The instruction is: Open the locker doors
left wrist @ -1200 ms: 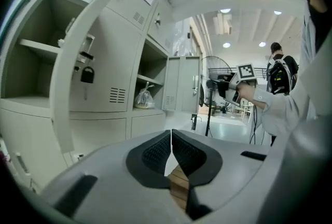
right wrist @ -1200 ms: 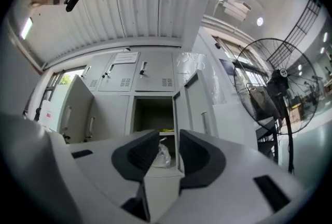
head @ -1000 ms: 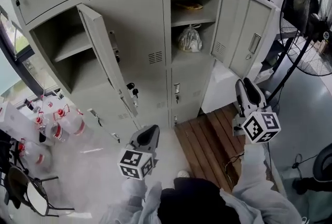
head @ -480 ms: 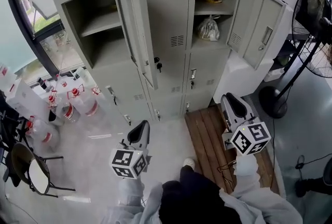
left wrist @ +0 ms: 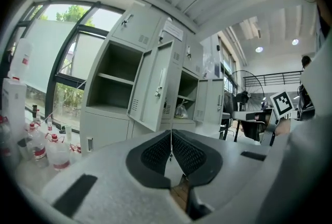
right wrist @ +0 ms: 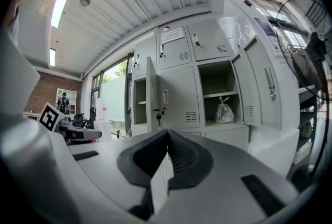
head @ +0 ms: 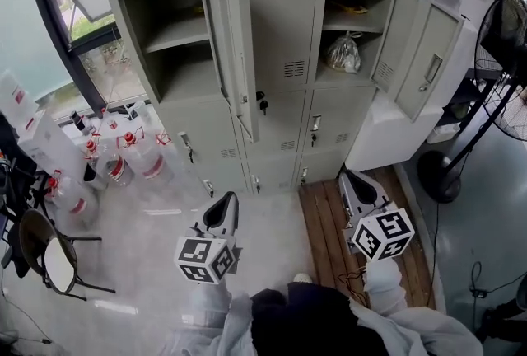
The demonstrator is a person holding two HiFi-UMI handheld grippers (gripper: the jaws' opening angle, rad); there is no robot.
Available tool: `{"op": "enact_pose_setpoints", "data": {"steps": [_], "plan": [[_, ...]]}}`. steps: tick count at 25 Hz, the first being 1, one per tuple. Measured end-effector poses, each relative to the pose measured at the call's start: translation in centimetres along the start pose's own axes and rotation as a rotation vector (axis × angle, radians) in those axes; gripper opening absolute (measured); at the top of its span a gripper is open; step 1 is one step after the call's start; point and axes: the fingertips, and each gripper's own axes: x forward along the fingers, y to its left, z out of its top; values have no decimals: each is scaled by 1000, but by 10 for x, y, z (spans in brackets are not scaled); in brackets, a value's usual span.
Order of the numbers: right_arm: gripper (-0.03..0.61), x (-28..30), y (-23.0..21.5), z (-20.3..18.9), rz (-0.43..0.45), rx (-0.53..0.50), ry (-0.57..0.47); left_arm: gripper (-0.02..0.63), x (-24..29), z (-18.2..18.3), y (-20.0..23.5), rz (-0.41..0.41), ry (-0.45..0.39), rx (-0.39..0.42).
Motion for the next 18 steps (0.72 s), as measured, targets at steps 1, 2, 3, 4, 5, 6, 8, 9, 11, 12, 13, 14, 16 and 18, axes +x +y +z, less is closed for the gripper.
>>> {"op": "enact_pose_setpoints", "data": {"steps": [1, 2, 3, 4, 5, 6, 8, 9, 11, 12, 13, 14, 16, 18], "plan": [[2, 4, 2, -2, 9, -6, 10, 11, 2, 2, 0, 9, -6, -8], [2, 8, 3, -4, 14, -11, 18, 11, 4, 5, 0, 17, -12, -13], [2, 11, 3, -6, 15, -14, 25, 11, 7, 7, -1, 22, -17, -15], [2, 15, 1, -8, 13, -12, 32, 11, 10, 9, -3, 25, -19, -12], [2, 18, -1, -10, 14, -3, 39, 11, 14, 10, -5, 27, -20, -7], [2, 21, -2, -13, 18, 9, 45, 11, 16, 11, -7, 28, -19, -3], [1, 27, -4, -16, 25, 29, 51, 11, 20, 10, -10, 29, -14, 2], [0, 29, -5, -18, 23, 33, 51, 11, 22, 8, -11, 29, -10, 2], [0, 31, -8, -20, 22, 40, 54, 11, 26, 6, -13, 31, -2, 3], [0, 31, -8, -21, 25, 44, 56, 11, 27, 4, -14, 34, 3, 4], [0, 31, -9, -22, 29, 47, 57, 11, 28, 3, -14, 36, 6, 6], [0, 31, -10, -23, 31, 50, 58, 11, 30, 2, -15, 38, 8, 6], [0, 31, -15, -24, 30, 61, 57, 11, 33, 1, -18, 40, 7, 5], [0, 32, -18, -24, 31, 73, 55, 11, 35, 1, -19, 42, 8, 5]]}}
